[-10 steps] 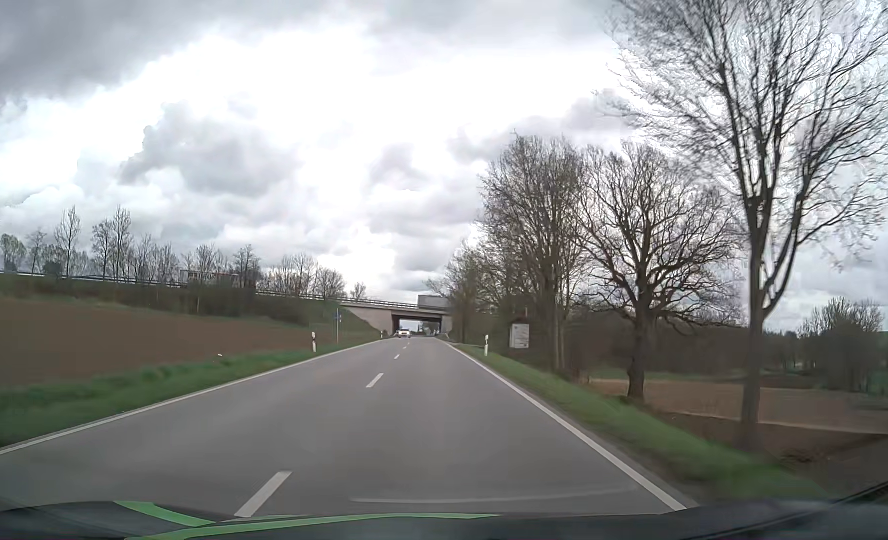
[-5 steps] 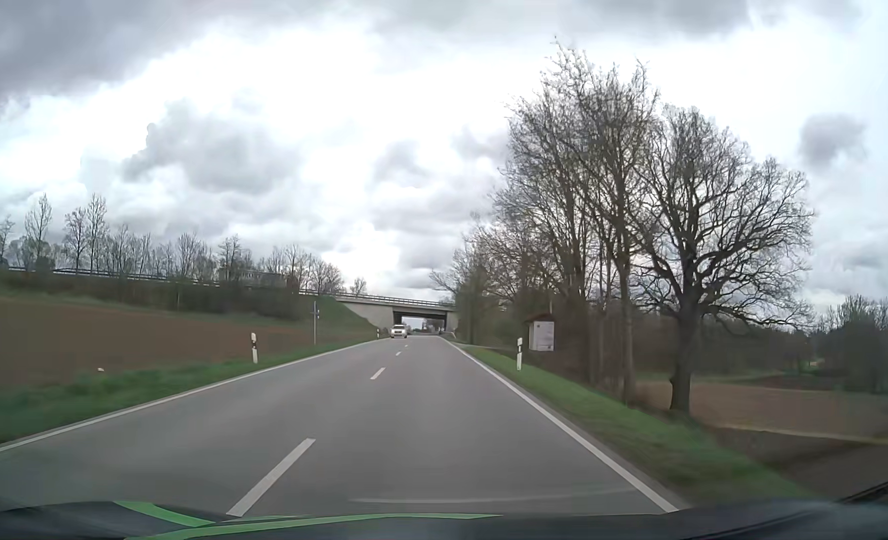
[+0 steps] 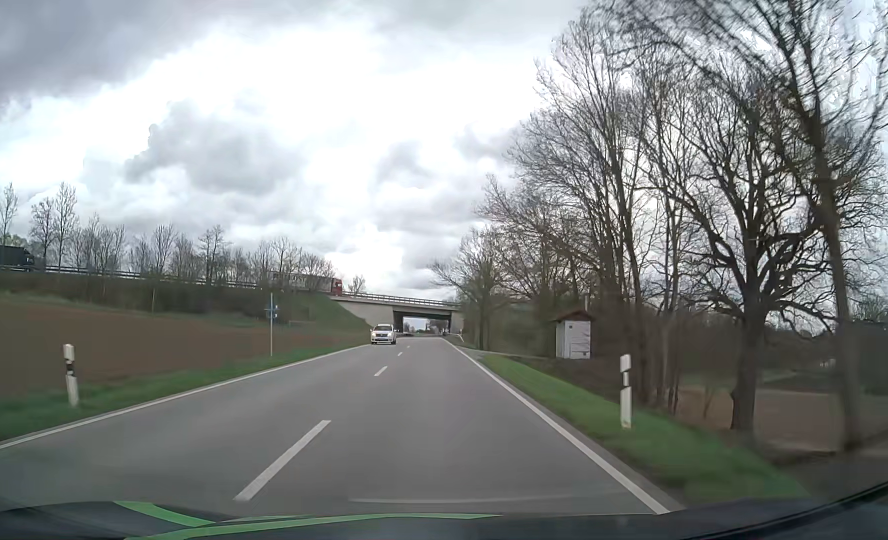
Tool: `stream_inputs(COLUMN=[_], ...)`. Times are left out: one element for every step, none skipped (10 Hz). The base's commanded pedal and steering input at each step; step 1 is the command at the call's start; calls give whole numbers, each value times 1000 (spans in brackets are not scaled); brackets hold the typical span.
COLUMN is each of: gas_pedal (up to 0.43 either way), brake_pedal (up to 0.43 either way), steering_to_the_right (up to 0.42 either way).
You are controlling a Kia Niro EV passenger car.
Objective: Follow the waypoints while adhering to traffic rules and regulations
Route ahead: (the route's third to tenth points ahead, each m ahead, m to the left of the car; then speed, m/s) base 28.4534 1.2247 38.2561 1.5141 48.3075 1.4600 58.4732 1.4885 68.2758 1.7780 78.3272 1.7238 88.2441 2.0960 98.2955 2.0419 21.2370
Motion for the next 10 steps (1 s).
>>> stream_inputs(gas_pedal=[311,311,311,311,311,311,311,311,311,311], brake_pedal=[0,0,0,0,0,0,0,0,0,0], steering_to_the_right=[-3,-3,-3,-3,-3,-3,-3,-3,-3,-3])
